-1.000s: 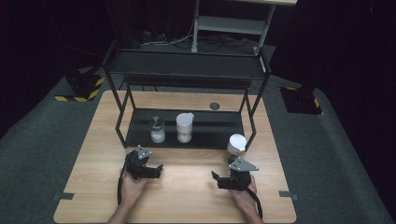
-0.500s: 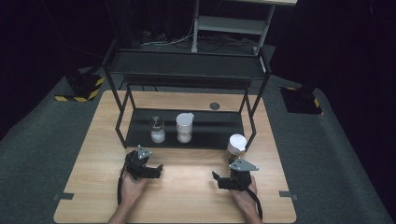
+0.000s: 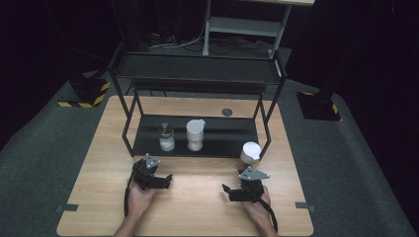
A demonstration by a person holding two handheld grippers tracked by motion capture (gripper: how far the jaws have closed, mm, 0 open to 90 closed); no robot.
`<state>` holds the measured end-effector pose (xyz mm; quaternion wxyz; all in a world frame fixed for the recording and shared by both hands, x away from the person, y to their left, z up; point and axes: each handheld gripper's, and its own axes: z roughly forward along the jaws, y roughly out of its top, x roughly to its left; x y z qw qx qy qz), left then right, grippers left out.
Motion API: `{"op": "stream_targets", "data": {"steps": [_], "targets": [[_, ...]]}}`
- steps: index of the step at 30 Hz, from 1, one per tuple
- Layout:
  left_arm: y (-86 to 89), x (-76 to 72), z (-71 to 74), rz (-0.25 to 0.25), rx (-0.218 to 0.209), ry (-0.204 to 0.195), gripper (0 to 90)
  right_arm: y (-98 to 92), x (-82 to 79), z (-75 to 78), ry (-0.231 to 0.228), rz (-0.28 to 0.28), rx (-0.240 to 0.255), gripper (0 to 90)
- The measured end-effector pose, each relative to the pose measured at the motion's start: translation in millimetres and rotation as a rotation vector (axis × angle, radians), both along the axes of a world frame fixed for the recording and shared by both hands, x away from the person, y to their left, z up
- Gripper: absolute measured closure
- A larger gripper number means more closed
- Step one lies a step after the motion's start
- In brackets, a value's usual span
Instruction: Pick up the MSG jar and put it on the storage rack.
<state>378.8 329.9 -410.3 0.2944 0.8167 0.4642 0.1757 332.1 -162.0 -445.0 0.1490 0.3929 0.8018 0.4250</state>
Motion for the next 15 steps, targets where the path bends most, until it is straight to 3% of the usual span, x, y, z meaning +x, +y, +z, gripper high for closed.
{"op": "stream_targets", "data": {"steps": [15], "targets": [[0.2,0.4,0.1,-0.004,0.001,0.000,1.5,7.6,8.2,5.2,0.035,0.030,-0.048,14.0]]}}
